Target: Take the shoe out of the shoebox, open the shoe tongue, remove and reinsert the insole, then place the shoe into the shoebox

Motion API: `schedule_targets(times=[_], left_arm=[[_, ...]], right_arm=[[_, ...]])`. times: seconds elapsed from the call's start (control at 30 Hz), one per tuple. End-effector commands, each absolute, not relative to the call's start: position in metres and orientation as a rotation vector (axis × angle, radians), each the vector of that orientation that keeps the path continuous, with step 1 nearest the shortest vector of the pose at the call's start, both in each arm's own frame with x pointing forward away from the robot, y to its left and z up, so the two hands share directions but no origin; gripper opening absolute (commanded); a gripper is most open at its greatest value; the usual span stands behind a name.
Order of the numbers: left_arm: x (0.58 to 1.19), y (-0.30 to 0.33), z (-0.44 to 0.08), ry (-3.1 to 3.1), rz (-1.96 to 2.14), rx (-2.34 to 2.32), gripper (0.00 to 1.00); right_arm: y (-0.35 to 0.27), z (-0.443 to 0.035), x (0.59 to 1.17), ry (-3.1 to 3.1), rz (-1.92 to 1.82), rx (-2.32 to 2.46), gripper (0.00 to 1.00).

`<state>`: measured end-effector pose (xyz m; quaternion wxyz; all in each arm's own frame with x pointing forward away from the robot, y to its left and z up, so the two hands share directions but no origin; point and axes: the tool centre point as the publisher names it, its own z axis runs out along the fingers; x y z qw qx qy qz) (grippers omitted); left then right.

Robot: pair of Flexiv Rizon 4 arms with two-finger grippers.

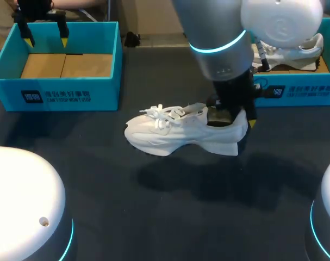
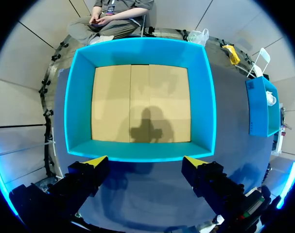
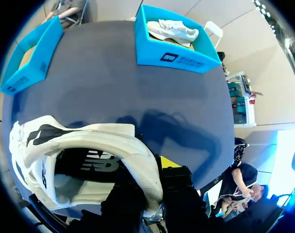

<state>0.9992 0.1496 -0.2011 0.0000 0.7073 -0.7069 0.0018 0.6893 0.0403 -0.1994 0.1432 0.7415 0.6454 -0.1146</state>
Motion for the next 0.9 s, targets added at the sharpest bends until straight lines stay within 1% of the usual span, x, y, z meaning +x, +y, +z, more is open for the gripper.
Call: schedule_targets(times=[0.03,0.33,0.5,0.9], left_arm=[[0.999,0.150,-0.201,-2.221,0.004,2.222,1.00],[0.999,0.150,-0.201,-2.221,0.004,2.222,1.00],[0.999,0.150,-0.201,-2.221,0.004,2.222,1.00],[0.999,0.150,-0.201,-2.221,0.004,2.222,1.00]], right_arm=[[0.039,-0.198,0.689,1.862,-0.326,2.141,0.00],[0.039,-0.198,0.689,1.862,-0.326,2.141,0.00],[0.052,-0.236,0.689,1.931,-0.321,2.145,0.00],[0.065,-0.297,0.690,1.964,-0.368,2.140,0.00]])
